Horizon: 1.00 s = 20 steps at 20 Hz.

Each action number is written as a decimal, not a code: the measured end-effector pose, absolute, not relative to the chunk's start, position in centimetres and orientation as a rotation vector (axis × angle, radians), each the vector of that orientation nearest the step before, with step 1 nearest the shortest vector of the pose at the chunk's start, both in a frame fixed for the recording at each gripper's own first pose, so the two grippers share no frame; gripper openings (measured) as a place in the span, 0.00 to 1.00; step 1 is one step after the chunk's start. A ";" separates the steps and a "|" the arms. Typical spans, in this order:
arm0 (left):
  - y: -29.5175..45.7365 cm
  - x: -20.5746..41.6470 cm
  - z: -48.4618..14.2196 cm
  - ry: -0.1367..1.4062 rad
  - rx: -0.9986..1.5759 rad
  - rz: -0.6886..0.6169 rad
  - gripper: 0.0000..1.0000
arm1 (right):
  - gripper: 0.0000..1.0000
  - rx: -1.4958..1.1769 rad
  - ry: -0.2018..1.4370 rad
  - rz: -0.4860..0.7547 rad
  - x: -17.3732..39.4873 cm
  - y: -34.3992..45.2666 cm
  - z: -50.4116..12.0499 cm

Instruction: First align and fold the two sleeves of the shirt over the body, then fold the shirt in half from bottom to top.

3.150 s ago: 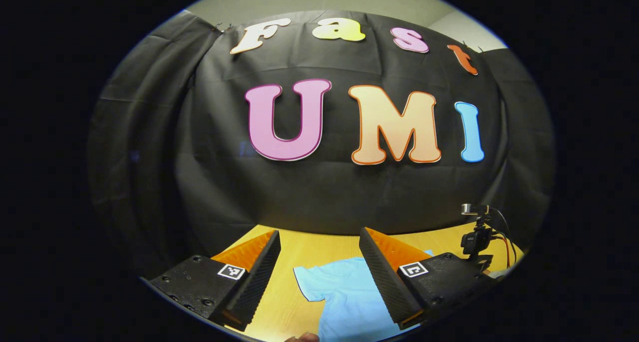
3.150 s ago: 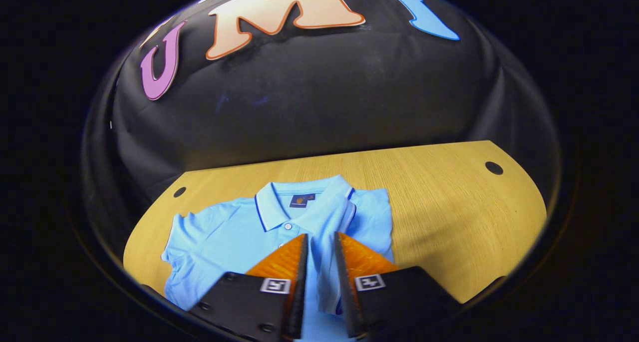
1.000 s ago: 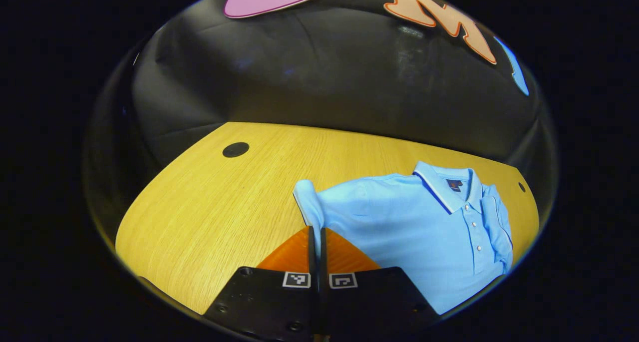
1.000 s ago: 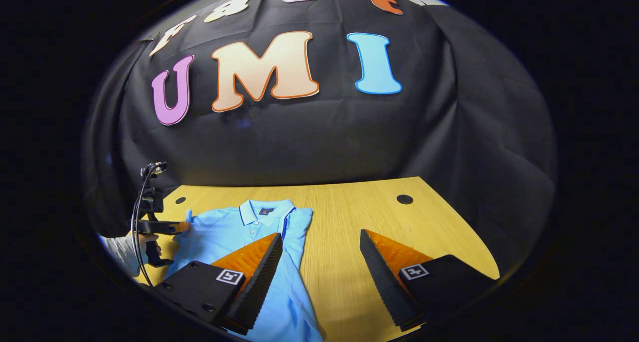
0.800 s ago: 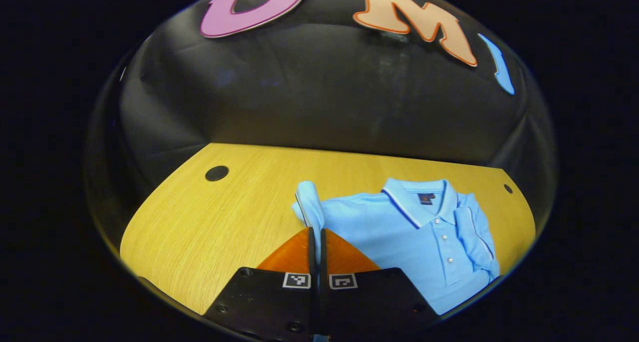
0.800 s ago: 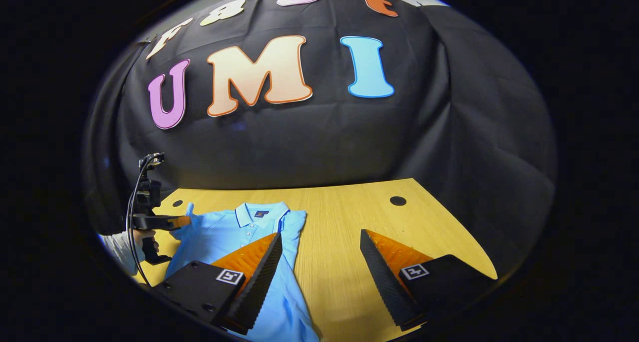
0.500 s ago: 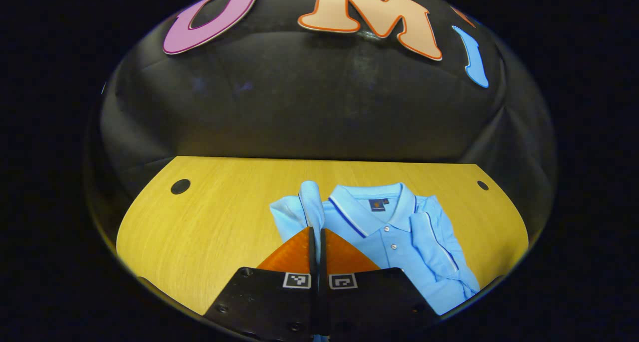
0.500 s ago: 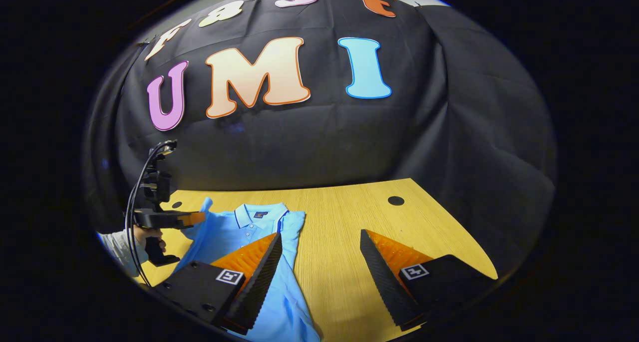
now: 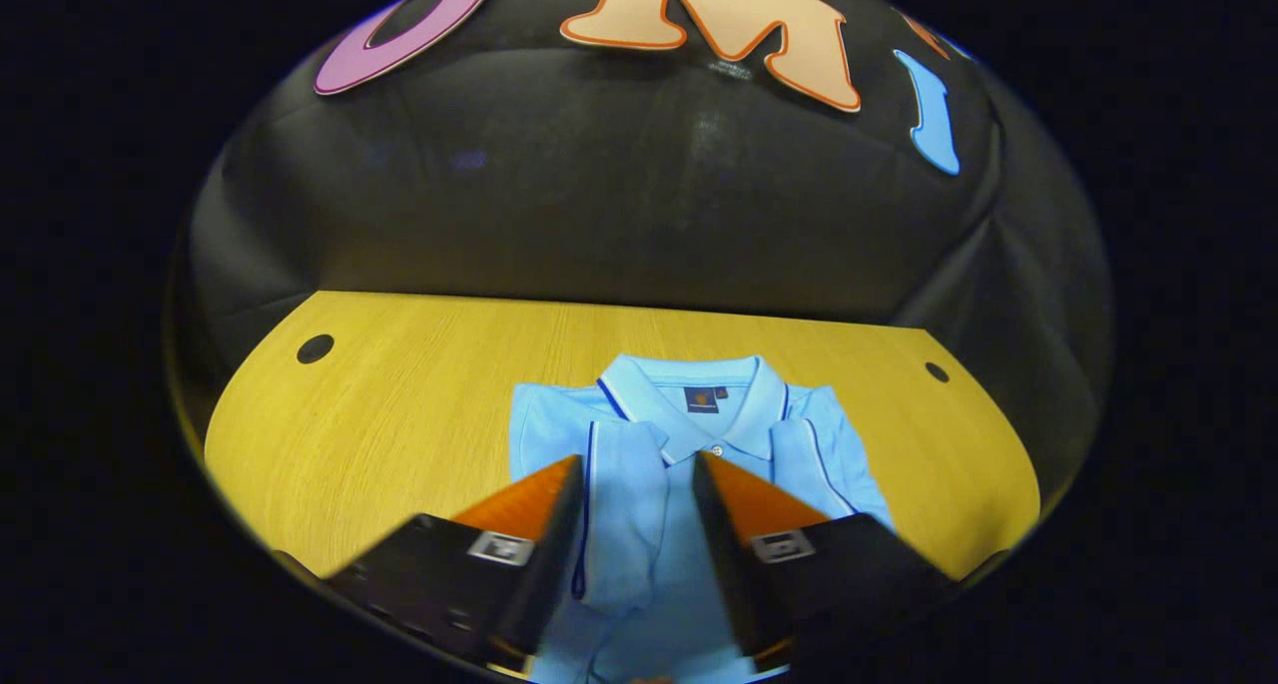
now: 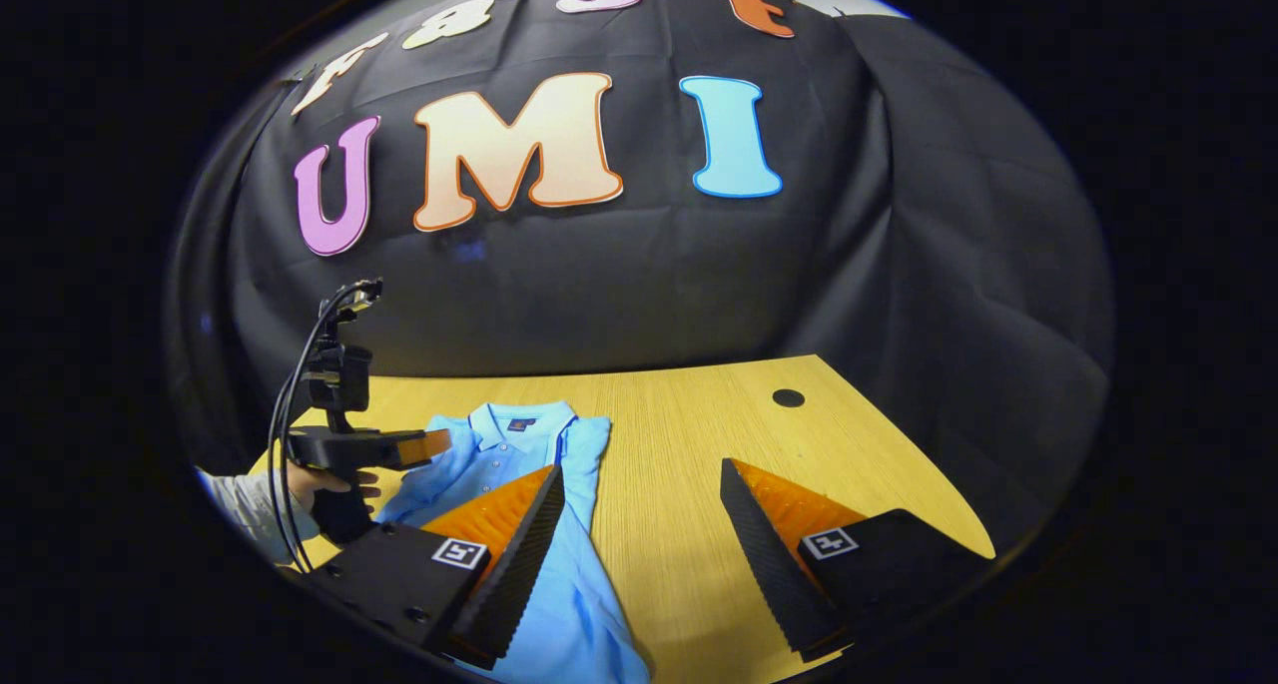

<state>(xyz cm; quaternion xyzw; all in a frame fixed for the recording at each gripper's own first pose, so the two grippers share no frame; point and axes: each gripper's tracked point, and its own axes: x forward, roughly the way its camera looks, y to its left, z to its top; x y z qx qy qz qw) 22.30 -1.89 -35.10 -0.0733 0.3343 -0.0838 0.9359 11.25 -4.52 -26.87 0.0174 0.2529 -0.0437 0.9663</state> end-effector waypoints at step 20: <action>5.2 -3.3 -24.9 0.563 -0.071 -0.095 0.96 | 0.98 0.022 0.543 0.050 -4.8 -1.3 -28.6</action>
